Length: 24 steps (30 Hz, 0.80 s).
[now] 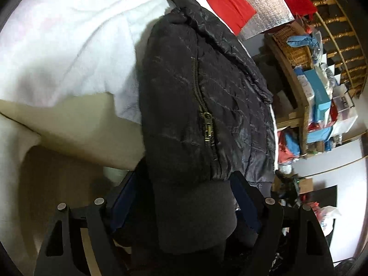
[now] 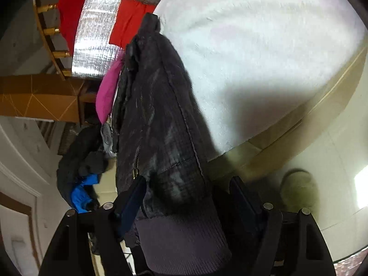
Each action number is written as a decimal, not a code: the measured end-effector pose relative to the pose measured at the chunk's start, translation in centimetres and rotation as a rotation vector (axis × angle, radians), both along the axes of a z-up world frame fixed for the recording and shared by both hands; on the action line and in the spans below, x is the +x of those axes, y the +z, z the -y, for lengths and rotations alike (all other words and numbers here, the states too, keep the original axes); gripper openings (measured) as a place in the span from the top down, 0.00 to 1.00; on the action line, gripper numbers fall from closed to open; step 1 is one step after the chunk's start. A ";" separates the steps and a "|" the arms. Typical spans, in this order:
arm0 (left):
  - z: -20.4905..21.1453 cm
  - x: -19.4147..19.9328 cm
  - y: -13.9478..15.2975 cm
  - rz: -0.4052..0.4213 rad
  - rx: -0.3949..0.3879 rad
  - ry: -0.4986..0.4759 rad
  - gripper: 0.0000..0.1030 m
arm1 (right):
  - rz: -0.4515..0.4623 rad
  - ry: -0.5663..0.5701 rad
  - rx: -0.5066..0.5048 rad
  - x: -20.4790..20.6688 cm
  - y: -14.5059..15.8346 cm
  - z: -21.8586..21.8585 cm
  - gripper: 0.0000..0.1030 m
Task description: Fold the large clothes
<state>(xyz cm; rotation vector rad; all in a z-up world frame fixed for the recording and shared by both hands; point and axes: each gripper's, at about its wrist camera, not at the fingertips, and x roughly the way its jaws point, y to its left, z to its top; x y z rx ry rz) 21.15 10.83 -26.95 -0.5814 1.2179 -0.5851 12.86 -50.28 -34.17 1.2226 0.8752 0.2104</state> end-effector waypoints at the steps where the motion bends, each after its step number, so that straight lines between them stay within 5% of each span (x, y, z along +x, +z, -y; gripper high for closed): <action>1: 0.2 0.2 -0.2 -0.001 -0.018 -0.005 0.20 | 0.010 -0.004 0.017 0.0 -0.1 -0.2 0.24; 7: 0.7 0.9 -1.3 -0.006 -0.096 -0.017 0.21 | 0.052 0.035 -0.063 0.9 1.9 -1.8 0.26; 13: 1.7 0.4 -0.4 0.083 -0.044 -0.047 0.34 | 0.104 0.077 -0.119 0.6 3.7 -2.6 0.32; 19: 1.9 2.0 -2.5 -0.024 -0.093 -0.025 0.21 | 0.004 0.081 -0.049 1.9 1.1 -2.6 0.31; 24: 2.1 2.5 -3.5 -0.078 -0.118 0.010 0.20 | -0.009 0.064 -0.063 2.1 0.7 -2.6 0.31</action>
